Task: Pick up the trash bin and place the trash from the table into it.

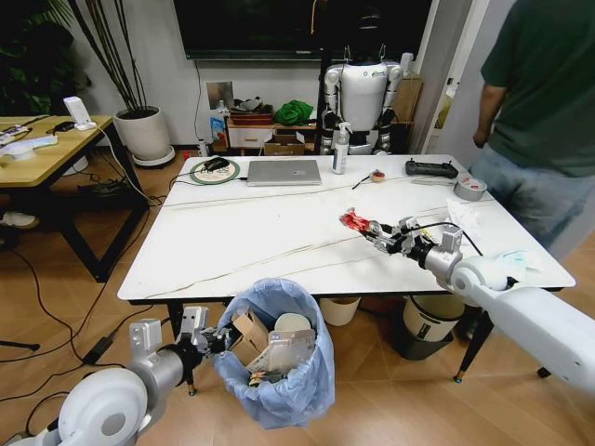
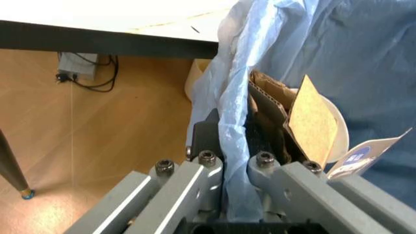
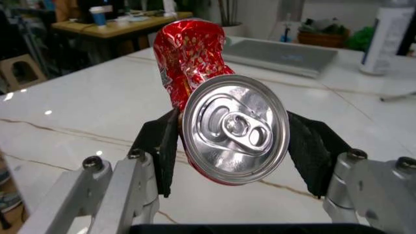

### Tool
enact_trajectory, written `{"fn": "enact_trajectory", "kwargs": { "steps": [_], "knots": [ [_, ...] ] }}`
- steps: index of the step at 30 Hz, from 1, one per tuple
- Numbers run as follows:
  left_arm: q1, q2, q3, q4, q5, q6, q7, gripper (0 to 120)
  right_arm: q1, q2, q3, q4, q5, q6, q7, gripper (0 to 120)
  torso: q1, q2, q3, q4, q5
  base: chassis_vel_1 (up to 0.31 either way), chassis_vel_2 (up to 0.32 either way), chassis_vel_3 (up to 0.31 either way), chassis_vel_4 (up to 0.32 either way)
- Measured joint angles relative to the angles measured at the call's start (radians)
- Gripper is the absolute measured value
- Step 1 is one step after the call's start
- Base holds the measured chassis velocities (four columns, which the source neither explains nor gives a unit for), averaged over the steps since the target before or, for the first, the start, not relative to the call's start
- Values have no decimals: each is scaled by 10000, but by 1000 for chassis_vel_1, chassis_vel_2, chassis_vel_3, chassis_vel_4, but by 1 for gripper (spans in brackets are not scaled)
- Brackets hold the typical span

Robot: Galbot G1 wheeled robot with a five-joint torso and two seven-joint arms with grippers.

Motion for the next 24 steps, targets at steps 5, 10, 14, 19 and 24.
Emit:
{"fn": "enact_trajectory", "kwargs": {
  "steps": [5, 10, 14, 19, 24],
  "knots": [
    [-137, -33, 69, 3, -15, -6, 1, 0, 95, -534, -138, 1518, 97, 116, -266, 51, 0, 0, 0, 2, 3, 0, 0, 0, 0],
    [-157, -111, 73, -12, -24, -12, -15, 0, 98, -1010, -422, 2916, 113, 321, -704, 51, 0, 0, 0, 1, 2, 0, 0, 0, 0],
    [-105, -142, 42, -40, -14, -12, -21, 0, 60, -1236, -645, 3558, 82, 405, -991, 51, 0, 0, 0, 0, 3, 0, 0, 0, 0],
    [-62, -194, -19, -73, 6, -17, -43, 0, 85, -1441, -982, 4406, -335, 625, -1452, 51, 0, 0, 0, 2, 3, 0, 0, 0, 0],
    [-70, -239, -58, -87, 5, -21, -70, 0, 65, -1688, -1199, 4895, -810, 750, -1803, 51, 0, 1, 0, 0, 3, 0, 0, 0, 0]
  ]
}}
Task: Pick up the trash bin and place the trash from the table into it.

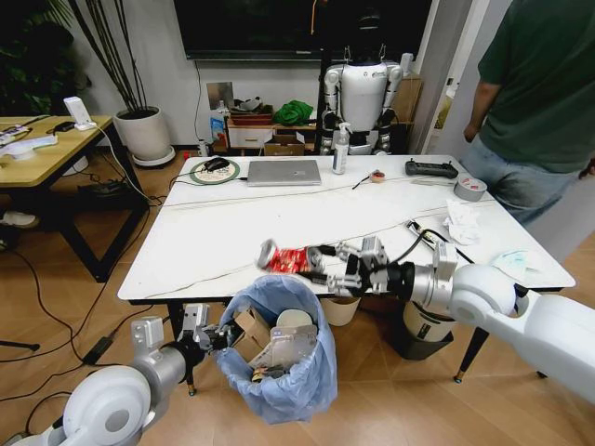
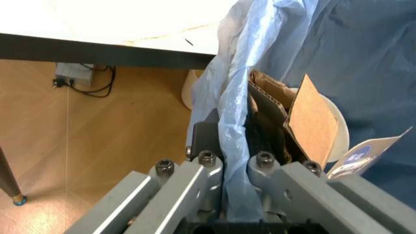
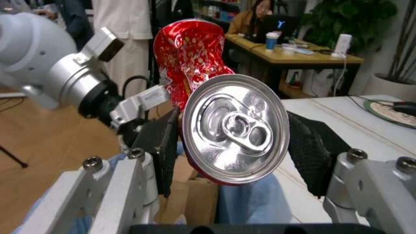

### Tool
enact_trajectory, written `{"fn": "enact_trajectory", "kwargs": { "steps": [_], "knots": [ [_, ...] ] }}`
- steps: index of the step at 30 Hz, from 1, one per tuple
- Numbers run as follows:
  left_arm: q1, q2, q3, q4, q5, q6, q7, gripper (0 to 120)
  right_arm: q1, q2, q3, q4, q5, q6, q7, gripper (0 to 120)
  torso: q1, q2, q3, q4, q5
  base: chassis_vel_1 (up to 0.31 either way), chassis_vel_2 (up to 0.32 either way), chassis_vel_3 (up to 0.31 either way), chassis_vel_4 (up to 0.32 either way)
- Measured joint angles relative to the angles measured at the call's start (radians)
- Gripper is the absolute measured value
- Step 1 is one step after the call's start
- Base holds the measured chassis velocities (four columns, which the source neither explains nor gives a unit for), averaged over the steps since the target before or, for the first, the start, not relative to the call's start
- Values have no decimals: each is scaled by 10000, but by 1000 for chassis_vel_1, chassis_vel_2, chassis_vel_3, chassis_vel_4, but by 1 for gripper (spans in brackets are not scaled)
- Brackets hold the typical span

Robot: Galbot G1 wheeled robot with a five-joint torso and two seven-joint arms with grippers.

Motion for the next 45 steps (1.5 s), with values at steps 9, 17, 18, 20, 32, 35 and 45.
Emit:
{"fn": "enact_trajectory", "kwargs": {
  "steps": [9, 17, 18, 20, 32, 35, 45],
  "knots": [
    [-236, -159, 238, 27, -145, -8, -65, 0, -67, 104, -478, 328, -755, 280, 101, 51, 0, 0, 0, 0, 1, 0, 0, 0, 0],
    [-570, -265, 546, 151, -164, -9, -70, 0, 71, 221, -535, 201, -831, 337, 124, 51, 1, 0, 0, 1, 1, 0, 0, 0, 0],
    [-626, -270, 589, 161, -187, -10, -78, 0, 75, 218, -537, 174, -834, 364, 118, 51, 2, 0, 0, 0, 0, 0, 0, 0, 0],
    [-717, -273, 669, 179, -223, -9, -95, 0, 9, 232, -549, 76, -920, 427, 133, 55, 1, 0, 0, 0, 1, 0, 0, 0, 0],
    [-504, -181, 529, 61, -227, 19, -138, 0, -25, 369, -279, -447, -952, 546, 572, 98, 1, 0, 0, -2, 2, 0, 0, 0, 0],
    [-193, -174, 368, -8, -87, 20, -145, 0, 236, 639, 124, -890, -532, 457, 2030, 100, 1, 0, 0, 2, 1, 0, 0, 0, 0],
    [233, -215, -7, -234, 231, 14, -155, 0, -100, 655, 1148, -2742, -397, -812, 5215, 100, 2, -1, 3, -2, 4, 0, 0, 0, 0]
  ]
}}
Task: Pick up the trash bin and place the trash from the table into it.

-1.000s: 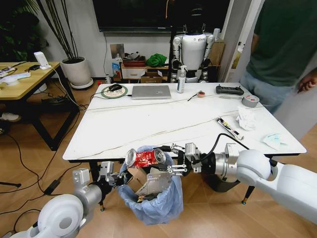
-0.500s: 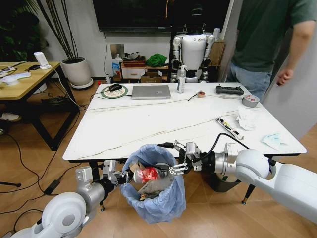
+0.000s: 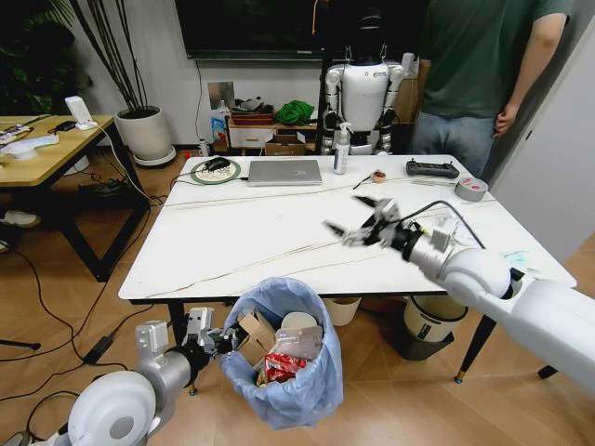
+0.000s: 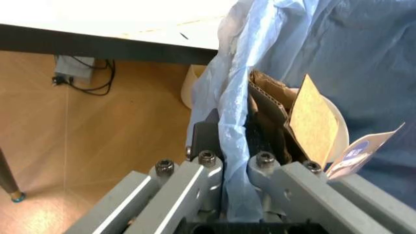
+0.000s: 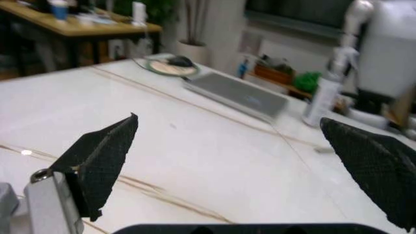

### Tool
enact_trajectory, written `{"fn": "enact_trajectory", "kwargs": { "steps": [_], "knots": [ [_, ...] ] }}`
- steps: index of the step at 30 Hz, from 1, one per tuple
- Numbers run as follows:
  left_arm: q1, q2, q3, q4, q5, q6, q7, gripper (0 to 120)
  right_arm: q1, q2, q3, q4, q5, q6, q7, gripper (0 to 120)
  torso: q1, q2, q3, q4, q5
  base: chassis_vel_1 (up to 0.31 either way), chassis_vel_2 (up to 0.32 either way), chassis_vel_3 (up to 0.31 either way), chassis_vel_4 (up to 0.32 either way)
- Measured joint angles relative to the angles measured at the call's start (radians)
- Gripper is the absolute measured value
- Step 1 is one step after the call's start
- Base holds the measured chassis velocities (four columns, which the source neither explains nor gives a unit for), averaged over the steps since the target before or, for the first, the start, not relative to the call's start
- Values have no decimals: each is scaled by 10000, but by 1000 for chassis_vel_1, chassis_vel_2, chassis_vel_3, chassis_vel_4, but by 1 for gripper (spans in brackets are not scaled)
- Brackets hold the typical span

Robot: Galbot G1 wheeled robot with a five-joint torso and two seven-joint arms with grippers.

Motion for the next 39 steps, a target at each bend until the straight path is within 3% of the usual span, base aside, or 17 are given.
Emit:
{"fn": "enact_trajectory", "kwargs": {
  "steps": [6, 14, 19, 20, 26, 27, 33, 39],
  "knots": [
    [99, -41, -156, -53, 48, -11, -51, 0, -805, -150, 1039, -808, 781, 286, -25, 100, 0, 0, -1, 2, -1, 0, 0, 0, 0],
    [148, -152, -236, -41, 142, -25, -94, 0, -4333, -71, 4800, -717, 681, 752, -341, 100, -2, 0, -3, 0, 6, 0, 0, 0, 0],
    [126, -204, -271, -41, 142, -29, -97, 0, -7183, 272, 7758, -275, 507, 1169, -1610, 100, -2, 0, -4, 2, -5, 0, 0, 0, 0],
    [126, -204, -271, -41, 142, -29, -97, 0, -7183, 272, 7758, -275, 507, 1169, -1610, 100, -2, 0, -4, 2, -5, 0, 0, 0, 0],
    [89, -370, -214, 63, 218, -36, -75, 0, -9591, 1280, 10458, 653, -94, 1225, -1882, 100, -2, 1, -4, 5, -6, 0, 0, 0, 0],
    [89, -370, -214, 63, 218, -36, -75, 0, -9591, 1280, 10458, 653, -94, 1225, -1882, 100, -2, 1, -4, 5, -6, 0, 0, 0, 0],
    [6, -624, -115, 228, 372, -70, -14, 0, -11287, 3205, 11903, 943, -1098, 1447, -2904, 100, -3, 1, -4, -4, -3, 0, 0, 0, 0],
    [-9, -718, -76, 242, 444, -73, 8, 0, -11618, 4255, 12349, 1048, -1537, 1463, -3554, 100, -3, 1, -3, 1, -2, 0, 0, 0, 0]
  ]
}}
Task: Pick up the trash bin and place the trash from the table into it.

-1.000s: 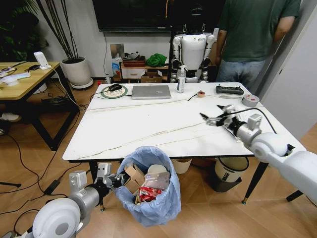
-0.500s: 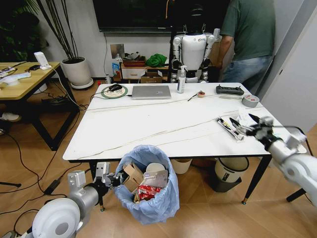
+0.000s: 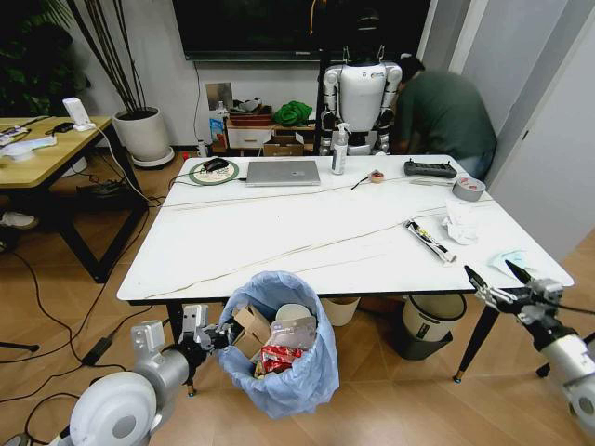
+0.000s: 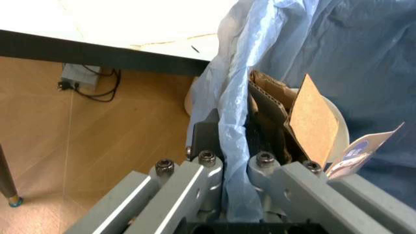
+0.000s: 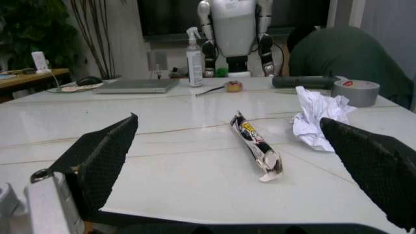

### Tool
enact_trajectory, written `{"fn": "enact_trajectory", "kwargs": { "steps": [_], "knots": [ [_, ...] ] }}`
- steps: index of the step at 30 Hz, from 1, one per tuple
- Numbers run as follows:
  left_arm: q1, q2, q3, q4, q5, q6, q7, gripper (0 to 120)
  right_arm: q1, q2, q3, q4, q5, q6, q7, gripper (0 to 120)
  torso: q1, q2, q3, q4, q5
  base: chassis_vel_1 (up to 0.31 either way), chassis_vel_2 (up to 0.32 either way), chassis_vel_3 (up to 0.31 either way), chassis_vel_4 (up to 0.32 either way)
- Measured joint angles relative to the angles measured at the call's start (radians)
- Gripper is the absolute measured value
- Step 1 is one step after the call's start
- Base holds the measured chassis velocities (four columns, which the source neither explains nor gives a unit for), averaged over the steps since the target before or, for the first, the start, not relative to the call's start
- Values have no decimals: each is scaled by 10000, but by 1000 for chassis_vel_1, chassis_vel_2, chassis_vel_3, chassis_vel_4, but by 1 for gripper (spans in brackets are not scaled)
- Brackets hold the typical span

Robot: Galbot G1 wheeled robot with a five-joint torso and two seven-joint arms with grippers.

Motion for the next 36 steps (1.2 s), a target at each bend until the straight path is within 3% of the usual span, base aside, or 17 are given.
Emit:
{"fn": "enact_trajectory", "kwargs": {
  "steps": [12, 36],
  "knots": [
    [136, -195, 31, -132, 209, -4, 12, 0, 378, 495, 41, -352, -76, 66, -348, 100, 1, 0, 0, 4, -2, 0, 0, 0, 0],
    [185, -75, -6, -249, 208, -6, 12, 0, 513, 363, -138, -548, -130, 134, -372, 100, 2, -1, 1, 4, -2, -95, -91, 92, 98]
  ]
}}
